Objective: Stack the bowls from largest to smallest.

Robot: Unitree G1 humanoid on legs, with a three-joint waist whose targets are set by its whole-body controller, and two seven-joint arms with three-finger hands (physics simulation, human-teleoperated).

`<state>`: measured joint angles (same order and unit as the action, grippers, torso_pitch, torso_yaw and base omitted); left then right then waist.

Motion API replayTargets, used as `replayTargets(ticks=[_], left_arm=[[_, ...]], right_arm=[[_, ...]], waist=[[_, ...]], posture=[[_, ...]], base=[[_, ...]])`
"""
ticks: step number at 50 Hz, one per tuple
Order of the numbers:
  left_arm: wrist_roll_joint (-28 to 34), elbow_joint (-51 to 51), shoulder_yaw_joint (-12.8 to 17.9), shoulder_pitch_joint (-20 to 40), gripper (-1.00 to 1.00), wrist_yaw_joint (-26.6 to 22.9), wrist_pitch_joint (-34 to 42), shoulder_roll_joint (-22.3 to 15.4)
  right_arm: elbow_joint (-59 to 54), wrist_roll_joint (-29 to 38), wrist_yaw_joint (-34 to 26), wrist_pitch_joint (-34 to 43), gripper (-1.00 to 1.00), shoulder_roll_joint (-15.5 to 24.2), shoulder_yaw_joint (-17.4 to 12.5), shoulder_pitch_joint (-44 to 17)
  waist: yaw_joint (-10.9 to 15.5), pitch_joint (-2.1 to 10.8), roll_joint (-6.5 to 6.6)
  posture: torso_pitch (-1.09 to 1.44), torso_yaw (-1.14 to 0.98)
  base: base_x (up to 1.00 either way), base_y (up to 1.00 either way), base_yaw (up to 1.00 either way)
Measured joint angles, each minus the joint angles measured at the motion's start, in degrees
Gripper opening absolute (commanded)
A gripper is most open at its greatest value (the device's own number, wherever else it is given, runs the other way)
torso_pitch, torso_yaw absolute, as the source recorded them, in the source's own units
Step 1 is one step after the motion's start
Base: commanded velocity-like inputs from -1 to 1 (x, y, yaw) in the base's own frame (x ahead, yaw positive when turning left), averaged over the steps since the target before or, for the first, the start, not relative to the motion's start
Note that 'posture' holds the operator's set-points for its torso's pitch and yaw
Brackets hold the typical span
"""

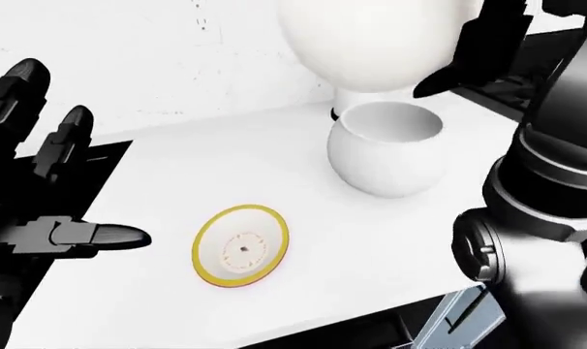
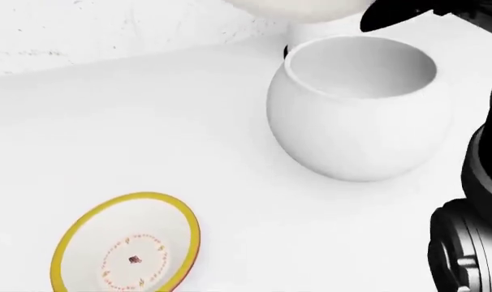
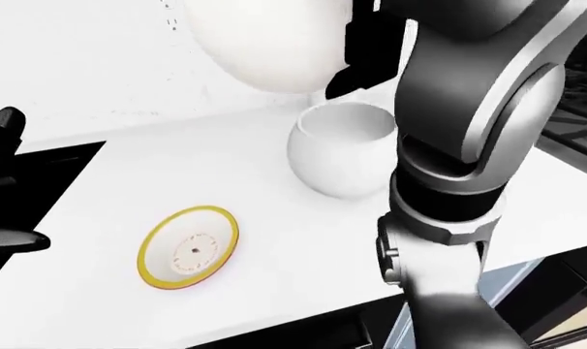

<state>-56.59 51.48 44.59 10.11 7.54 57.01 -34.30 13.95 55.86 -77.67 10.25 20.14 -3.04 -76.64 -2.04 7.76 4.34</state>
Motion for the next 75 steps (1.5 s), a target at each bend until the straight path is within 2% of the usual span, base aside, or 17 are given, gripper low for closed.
replayTargets(ticks=[4,7,12,18,34,43,54,56,63,75], left_arm=[[-0.45,0.48,-0.27,-0.02,1.0,0.76,0.01,-0.1],[0.03,0.27,-1.1,-0.07,1.0,0.42,-0.48,0.03],[0.27,-0.05,-0.67,-0.03,1.0,0.19,-0.56,0.05],[0.66,-0.35,-0.43,-0.18,1.0,-0.2,-0.91,0.14],[0.34,-0.81,0.4,-0.4,1.0,-0.45,-1.06,-0.15],[1.73,-1.56,0.08,-0.86,1.0,-1.79,-1.94,0.42],[-0.16,-0.94,1.99,-0.96,1.0,-1.07,-1.14,-0.38],[-0.01,-1.13,1.67,-1.14,1.0,-1.24,-1.48,-0.3],[0.81,-2.11,1.71,-1.21,1.0,-1.85,-1.83,-0.23],[0.61,-1.66,1.64,-1.1,1.0,-1.75,-1.71,-0.25]], right_arm=[[-1.87,-0.58,0.45,-2.14,-0.98,3.65,-1.44,3.67],[-3.32,-0.61,0.75,-3.42,-0.98,5.22,-1.47,5.12],[-4.33,0.27,1.29,-6.15,-0.98,7.31,-2.16,7.98],[-7.98,2.99,2.55,-9.27,-0.99,6.66,-1.41,9.91],[-23.04,11.08,12.37,-15.38,-1.0,4.19,-0.2,10.3],[-25.72,13.33,15.41,-16.4,-0.99,2.73,0.4,10.32],[-25.64,14.72,16.42,-17.35,-0.94,1.98,0.43,12.73],[-26.41,14.98,17.43,-17.53,-0.92,1.79,0.52,12.9],[-26.59,15.53,18.56,-17.67,-0.67,1.82,0.43,14.14],[-26.5,15.63,18.2,-18.2,-0.54,3.35,-0.34,14.04]], waist=[[-0.06,0.08,0.17],[-0.1,0.1,0.5],[-0.24,0.47,0.52],[-0.5,0.89,0.75],[-0.79,1.85,0.79],[-0.76,2.09,0.76],[-0.54,2.1,0.64],[-0.47,2.15,0.67],[-0.18,2.07,0.52],[0.0,2.22,0.35]], posture=[[-0.3,0.0],[-0.3,0.0],[-0.3,0.0],[-0.3,0.0],[-0.3,0.0],[-0.3,0.0],[-0.3,0.0],[-0.3,0.0],[-0.3,0.0],[-0.3,0.0]], base=[[0.0,0.0,0.0],[0.0,0.0,0.0],[0.0,0.0,0.0],[0.0,0.0,0.0],[0.0,0.0,0.0],[0.0,0.0,0.0],[0.0,0.0,0.0],[0.0,0.0,0.0],[0.0,0.0,0.0],[0.0,0.0,0.0]])
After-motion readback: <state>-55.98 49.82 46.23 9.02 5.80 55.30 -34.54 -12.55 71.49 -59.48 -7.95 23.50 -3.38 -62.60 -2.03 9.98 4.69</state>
